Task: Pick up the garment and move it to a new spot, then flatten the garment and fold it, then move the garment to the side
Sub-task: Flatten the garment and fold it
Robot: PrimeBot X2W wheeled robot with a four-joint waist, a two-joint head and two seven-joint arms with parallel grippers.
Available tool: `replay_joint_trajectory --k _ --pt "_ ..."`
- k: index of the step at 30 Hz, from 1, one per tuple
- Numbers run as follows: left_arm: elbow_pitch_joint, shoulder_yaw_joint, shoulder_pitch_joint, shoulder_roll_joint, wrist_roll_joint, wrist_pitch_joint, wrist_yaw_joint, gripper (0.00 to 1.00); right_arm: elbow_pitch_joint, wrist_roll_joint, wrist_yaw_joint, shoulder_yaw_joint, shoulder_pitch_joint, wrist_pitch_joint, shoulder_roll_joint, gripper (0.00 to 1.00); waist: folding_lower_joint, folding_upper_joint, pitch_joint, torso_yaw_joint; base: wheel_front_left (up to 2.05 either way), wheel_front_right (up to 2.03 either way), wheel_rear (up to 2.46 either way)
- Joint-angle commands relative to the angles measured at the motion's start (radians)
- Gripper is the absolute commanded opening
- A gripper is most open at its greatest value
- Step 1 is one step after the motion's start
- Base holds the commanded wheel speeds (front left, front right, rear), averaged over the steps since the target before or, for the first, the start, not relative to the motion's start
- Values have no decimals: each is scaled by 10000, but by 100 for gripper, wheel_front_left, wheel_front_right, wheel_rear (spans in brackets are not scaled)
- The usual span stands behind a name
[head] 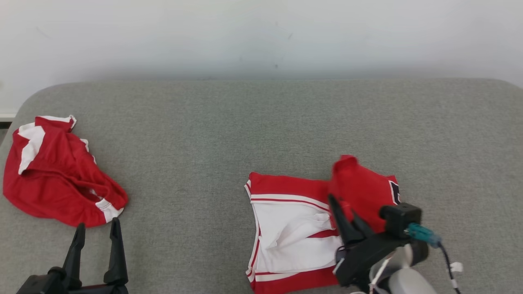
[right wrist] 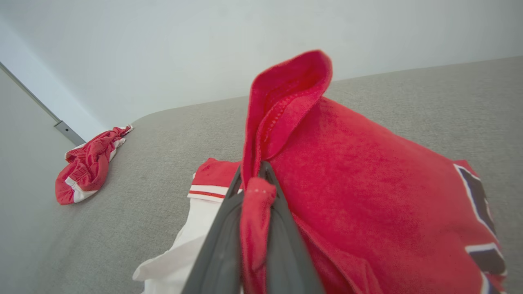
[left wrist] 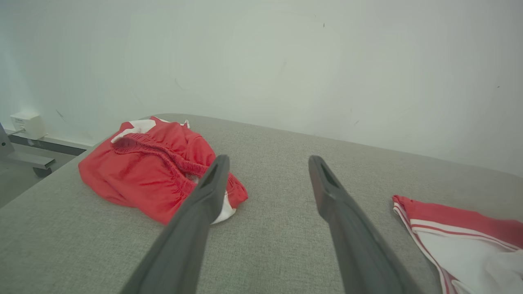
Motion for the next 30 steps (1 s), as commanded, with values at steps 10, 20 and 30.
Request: replay_joint_trajectory --k 10,20,30 --pt "174 -131 -276 -15 -133 -5 9 100 668 1007 -27 1804 -556 -496 340 0 0 0 208 617 0 0 0" --pt "323 -234 -408 -60 -173 -5 9 100 2179 2262 -26 3287 -1416 -1551 344 100 0 0 226 807 0 0 0" --pt "282 -172 -123 -13 -99 -5 9 100 2496 853 -27 2117 -1858 -2113 335 100 0 0 -74 307 0 0 0"
